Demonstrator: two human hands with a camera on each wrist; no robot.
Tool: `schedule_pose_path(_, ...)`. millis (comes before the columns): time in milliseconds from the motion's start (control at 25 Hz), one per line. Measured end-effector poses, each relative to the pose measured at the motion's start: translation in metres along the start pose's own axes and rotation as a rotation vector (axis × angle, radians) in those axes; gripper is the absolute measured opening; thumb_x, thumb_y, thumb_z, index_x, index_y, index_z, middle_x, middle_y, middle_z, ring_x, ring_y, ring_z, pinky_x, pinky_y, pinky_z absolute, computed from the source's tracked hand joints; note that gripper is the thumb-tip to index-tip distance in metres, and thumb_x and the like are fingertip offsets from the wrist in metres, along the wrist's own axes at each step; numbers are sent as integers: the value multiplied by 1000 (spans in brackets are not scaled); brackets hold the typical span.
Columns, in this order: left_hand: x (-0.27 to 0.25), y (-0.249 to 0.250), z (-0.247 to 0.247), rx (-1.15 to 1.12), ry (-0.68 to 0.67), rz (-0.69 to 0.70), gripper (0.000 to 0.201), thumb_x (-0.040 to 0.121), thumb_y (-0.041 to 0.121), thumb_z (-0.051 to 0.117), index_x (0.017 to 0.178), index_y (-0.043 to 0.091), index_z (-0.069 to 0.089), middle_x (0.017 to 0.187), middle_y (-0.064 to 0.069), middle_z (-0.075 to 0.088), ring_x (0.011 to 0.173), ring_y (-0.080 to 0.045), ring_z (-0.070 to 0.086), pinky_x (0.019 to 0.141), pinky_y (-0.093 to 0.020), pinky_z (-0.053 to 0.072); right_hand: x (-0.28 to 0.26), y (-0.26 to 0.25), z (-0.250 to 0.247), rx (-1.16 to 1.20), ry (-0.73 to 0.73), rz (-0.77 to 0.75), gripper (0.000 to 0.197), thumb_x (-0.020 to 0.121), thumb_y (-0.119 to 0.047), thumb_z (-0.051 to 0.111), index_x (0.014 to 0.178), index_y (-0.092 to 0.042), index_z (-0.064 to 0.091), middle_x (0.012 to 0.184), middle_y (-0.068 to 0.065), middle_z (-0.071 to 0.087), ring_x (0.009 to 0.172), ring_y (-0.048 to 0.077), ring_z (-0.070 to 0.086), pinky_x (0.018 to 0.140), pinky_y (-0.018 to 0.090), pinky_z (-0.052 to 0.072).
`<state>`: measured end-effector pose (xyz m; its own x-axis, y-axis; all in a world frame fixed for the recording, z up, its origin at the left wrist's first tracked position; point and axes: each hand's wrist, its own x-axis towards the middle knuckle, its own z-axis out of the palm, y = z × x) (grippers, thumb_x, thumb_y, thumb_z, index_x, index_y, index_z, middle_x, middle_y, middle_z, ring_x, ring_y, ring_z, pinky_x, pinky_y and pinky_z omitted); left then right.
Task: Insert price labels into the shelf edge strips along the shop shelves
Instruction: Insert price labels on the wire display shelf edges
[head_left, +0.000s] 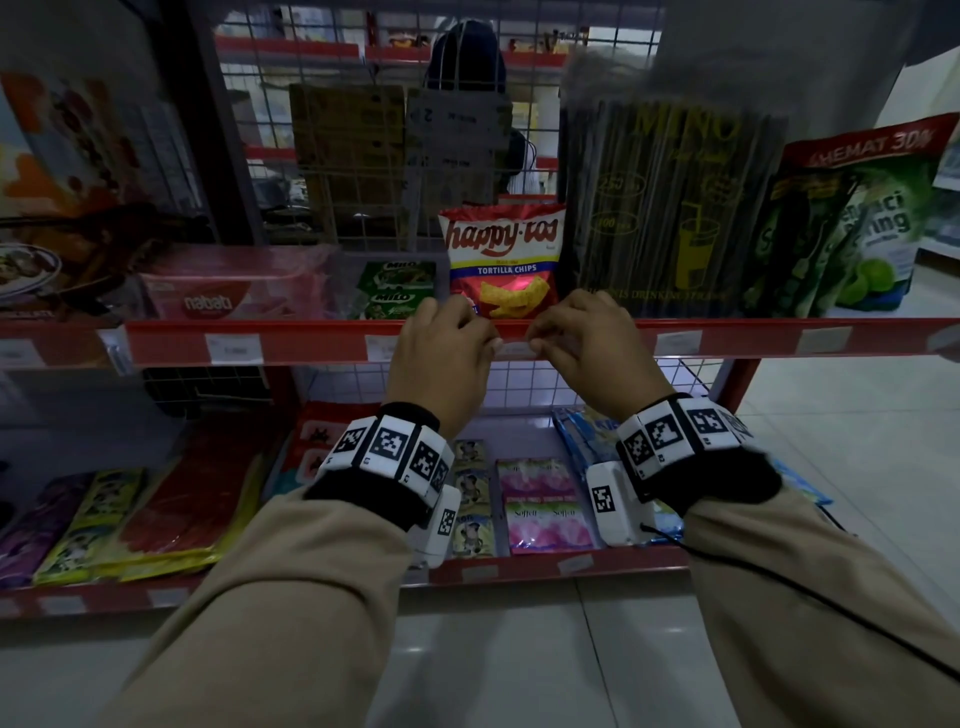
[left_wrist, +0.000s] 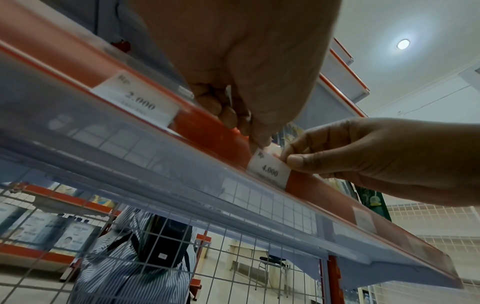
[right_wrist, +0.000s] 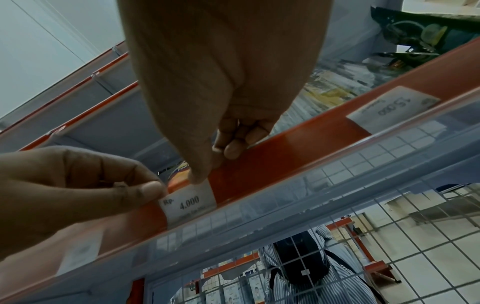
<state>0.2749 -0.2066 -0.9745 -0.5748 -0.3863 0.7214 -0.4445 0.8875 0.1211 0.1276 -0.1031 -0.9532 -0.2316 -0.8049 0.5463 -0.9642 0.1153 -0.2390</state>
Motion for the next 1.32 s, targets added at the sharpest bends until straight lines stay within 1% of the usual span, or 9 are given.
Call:
schedule_pose_path(120, -1, 3, -4, 19, 1, 8, 14, 91, 15, 58, 99, 8, 66, 94, -11, 57, 85, -30, 46, 72, -39, 38, -3, 4, -3, 31, 47, -12, 14, 85, -17, 68, 98, -14, 66, 99, 6, 61, 98, 26, 47, 83, 36, 40)
schedule_pose_path(240, 1, 4, -8, 75, -28, 27, 17, 89, 8, 56, 104, 7, 65, 93, -13, 55, 84, -30, 46, 68, -38, 36, -7, 12, -9, -24, 58, -8, 13, 83, -16, 69, 96, -15, 66, 99, 6, 60, 99, 26, 48, 84, 39, 41)
schedule_pose_path(360, 4, 8, -14, 139, -63, 43, 18, 91, 15, 55, 105, 10, 66, 96, -10, 53, 89, -30, 45, 71, -40, 38, -13, 24, -19, -134, 76, 18, 14, 83, -23, 69, 96, -19, 66, 99, 3, 60, 99, 26, 49, 84, 40, 38)
schedule_pose_path(560, 13, 25, -17, 236, -48, 55, 20, 90, 24, 53, 89, 11, 68, 94, -7, 55, 92, -28, 46, 75, -37, 33, -24, 49, -36, -280, 107, 72, 19, 80, -35, 71, 93, -22, 65, 96, 2, 60, 100, 29, 48, 81, 40, 35)
schedule_pose_path(680, 23, 44, -9, 180, -89, 77, 22, 91, 29, 51, 100, 15, 66, 98, -5, 55, 95, -27, 46, 78, -37, 33, -29, 66, -46, -295, 123, 140, 23, 77, -38, 74, 90, -22, 65, 95, 2, 61, 99, 30, 48, 79, 39, 35)
schedule_pose_path(800, 31, 76, 9, 106, -160, 175, 32, 91, 31, 52, 119, 16, 58, 110, -5, 53, 102, -26, 45, 83, -37, 34, -34, 82, -51, -280, 90, 155, 24, 78, -28, 74, 95, -16, 62, 100, 7, 59, 98, 30, 45, 80, 39, 37)
schedule_pose_path(920, 35, 105, 29, 152, -269, 259, 42, 92, 33, 49, 131, 16, 45, 122, -4, 46, 108, -24, 40, 85, -35, 34, -37, 92, -49, -273, 54, 139, 25, 80, -15, 71, 100, -9, 57, 103, 13, 54, 96, 31, 42, 80, 35, 34)
schedule_pose_path(1120, 41, 117, 40, 176, -269, 216, 44, 90, 36, 51, 129, 18, 43, 120, -4, 42, 108, -24, 38, 85, -36, 34, -43, 99, -51, -233, 117, 95, 24, 79, -9, 71, 100, -5, 60, 100, 15, 56, 91, 33, 48, 74, 39, 39)
schedule_pose_path(1320, 43, 121, 42, 150, -252, 193, 38, 88, 42, 52, 119, 21, 47, 115, -3, 41, 106, -23, 37, 86, -35, 30, -47, 100, -49, -334, 76, 68, 14, 83, -3, 64, 97, -2, 60, 97, 17, 57, 89, 34, 45, 73, 43, 39)
